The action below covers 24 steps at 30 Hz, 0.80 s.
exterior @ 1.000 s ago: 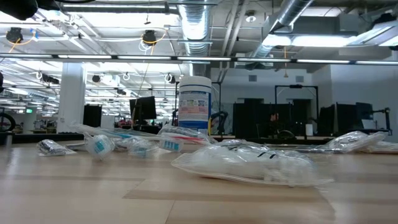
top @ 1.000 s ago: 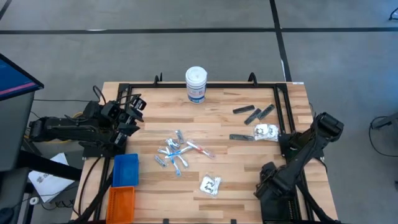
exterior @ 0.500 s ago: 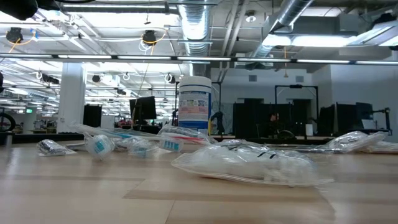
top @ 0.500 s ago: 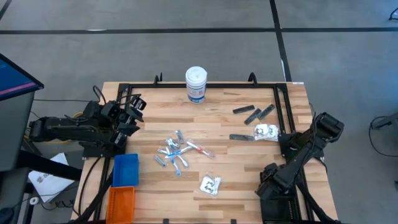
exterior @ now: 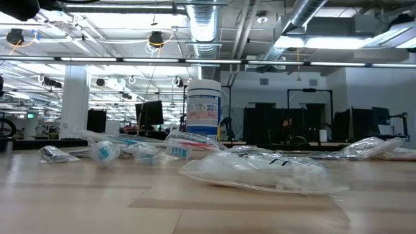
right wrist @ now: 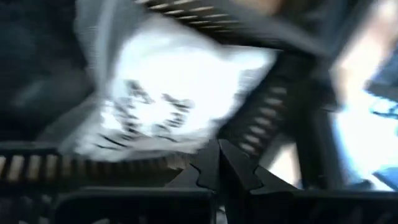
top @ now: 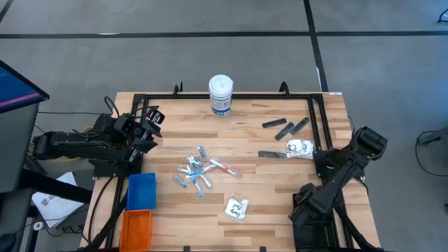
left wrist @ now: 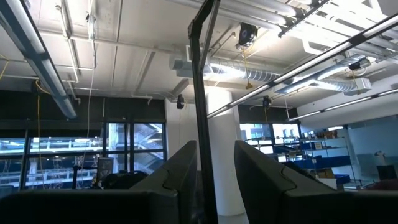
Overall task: Pick & Place Travel size toiletries
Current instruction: Put the black comb into the bottom black bin
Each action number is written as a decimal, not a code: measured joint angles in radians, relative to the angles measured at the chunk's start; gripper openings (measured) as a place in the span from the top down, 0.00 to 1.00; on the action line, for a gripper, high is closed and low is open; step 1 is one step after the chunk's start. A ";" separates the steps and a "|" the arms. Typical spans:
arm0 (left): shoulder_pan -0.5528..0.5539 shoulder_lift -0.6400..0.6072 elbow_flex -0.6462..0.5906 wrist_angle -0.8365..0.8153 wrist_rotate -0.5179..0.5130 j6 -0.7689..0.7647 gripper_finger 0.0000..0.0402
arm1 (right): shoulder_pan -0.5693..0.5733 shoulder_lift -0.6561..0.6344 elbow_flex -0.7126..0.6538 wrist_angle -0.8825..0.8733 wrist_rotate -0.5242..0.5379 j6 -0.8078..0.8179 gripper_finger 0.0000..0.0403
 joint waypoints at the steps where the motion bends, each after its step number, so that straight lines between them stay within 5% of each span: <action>1: 0.000 0.000 0.000 0.000 0.000 0.000 0.75 | -0.004 0.000 0.029 -0.063 0.001 -0.017 1.00; 7: 0.000 0.000 0.000 0.000 0.000 0.001 0.75 | -0.036 -0.001 0.231 -0.398 0.084 -0.177 1.00; 15: 0.000 0.000 0.000 0.000 0.000 0.001 0.75 | -0.125 -0.058 0.327 -0.323 0.514 -0.360 1.00; 24: 0.000 0.000 0.000 -0.007 0.000 -0.001 0.75 | -0.250 -0.053 0.343 -0.231 0.622 -0.707 1.00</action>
